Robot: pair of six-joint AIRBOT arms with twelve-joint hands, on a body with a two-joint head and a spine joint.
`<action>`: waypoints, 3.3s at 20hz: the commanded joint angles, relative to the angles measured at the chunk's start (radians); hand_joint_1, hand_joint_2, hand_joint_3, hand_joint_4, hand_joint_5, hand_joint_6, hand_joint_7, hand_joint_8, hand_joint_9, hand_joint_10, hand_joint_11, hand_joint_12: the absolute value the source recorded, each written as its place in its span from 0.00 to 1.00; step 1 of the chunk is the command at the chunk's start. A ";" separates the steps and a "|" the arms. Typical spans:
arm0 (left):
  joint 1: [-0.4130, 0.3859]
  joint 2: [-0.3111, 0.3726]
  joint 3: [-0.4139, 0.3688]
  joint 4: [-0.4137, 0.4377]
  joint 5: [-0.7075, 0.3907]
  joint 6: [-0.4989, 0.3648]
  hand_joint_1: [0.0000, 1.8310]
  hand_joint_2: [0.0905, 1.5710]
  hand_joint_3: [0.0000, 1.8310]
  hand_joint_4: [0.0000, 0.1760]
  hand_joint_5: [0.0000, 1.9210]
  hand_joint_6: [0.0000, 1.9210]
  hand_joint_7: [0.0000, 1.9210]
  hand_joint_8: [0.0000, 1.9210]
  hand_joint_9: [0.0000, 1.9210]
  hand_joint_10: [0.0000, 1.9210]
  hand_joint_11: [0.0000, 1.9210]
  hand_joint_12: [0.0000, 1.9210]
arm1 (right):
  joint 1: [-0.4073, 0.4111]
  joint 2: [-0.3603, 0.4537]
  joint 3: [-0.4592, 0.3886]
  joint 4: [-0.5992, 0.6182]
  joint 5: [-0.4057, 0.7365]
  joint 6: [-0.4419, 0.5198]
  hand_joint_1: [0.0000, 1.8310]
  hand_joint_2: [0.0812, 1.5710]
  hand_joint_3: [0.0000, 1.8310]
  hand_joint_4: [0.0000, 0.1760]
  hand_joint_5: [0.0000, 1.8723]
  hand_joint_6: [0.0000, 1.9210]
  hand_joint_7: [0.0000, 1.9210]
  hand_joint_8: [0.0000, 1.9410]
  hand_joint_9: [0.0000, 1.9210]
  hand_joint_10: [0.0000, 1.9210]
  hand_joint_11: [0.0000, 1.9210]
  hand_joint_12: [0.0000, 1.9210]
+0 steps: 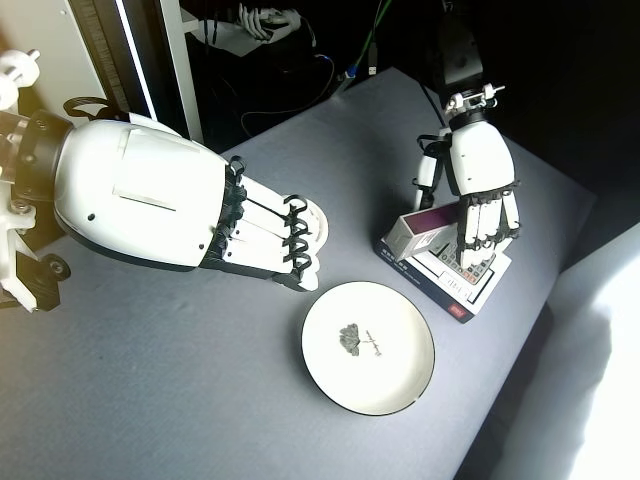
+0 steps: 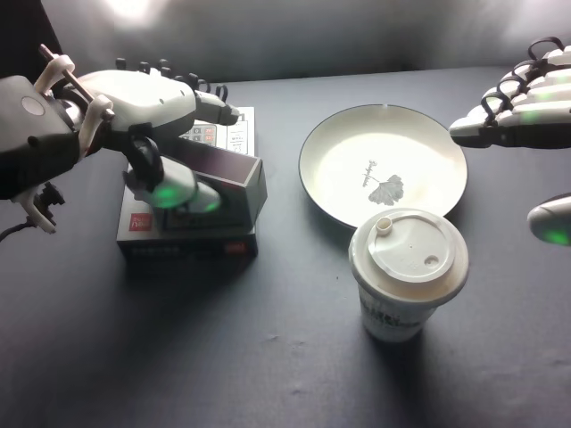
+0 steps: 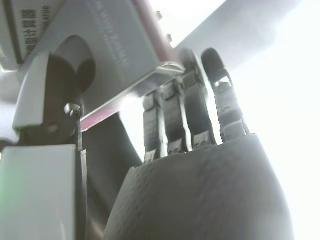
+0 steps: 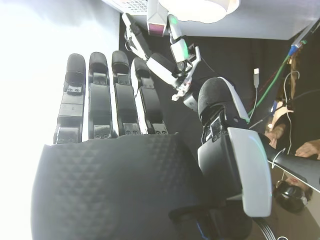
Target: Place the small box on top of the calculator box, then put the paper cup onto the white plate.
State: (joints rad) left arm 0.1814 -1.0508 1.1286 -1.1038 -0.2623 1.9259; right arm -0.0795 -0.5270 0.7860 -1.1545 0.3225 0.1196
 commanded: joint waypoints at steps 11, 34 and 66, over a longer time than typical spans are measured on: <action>-0.008 0.209 -0.223 0.074 -0.165 -0.043 0.00 0.67 0.00 0.00 0.05 0.00 0.05 0.00 0.04 0.00 0.00 0.09 | -0.025 -0.062 0.000 -0.063 0.088 0.201 0.46 0.49 0.00 0.00 0.00 0.00 0.00 0.00 0.00 0.00 0.00 0.00; 0.371 0.510 -0.452 1.520 -0.420 -1.216 0.00 0.70 0.00 0.00 0.11 0.00 0.11 0.00 0.10 0.00 0.03 0.12 | -0.049 -0.283 0.102 0.067 -0.008 0.212 0.61 0.52 0.00 0.00 0.00 0.00 0.00 0.00 0.00 0.00 0.00 0.00; 0.316 0.486 -0.464 1.540 -0.318 -1.241 0.00 0.72 0.00 0.00 0.14 0.00 0.15 0.00 0.13 0.00 0.00 0.19 | -0.137 -0.385 0.162 0.089 -0.005 0.194 0.60 0.54 0.00 0.00 0.00 0.00 0.00 0.00 0.00 0.00 0.04 0.02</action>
State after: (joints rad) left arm 0.5049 -0.5697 0.6659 0.4538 -0.4862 0.6861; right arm -0.2203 -0.9211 0.9482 -1.0893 0.2600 0.3111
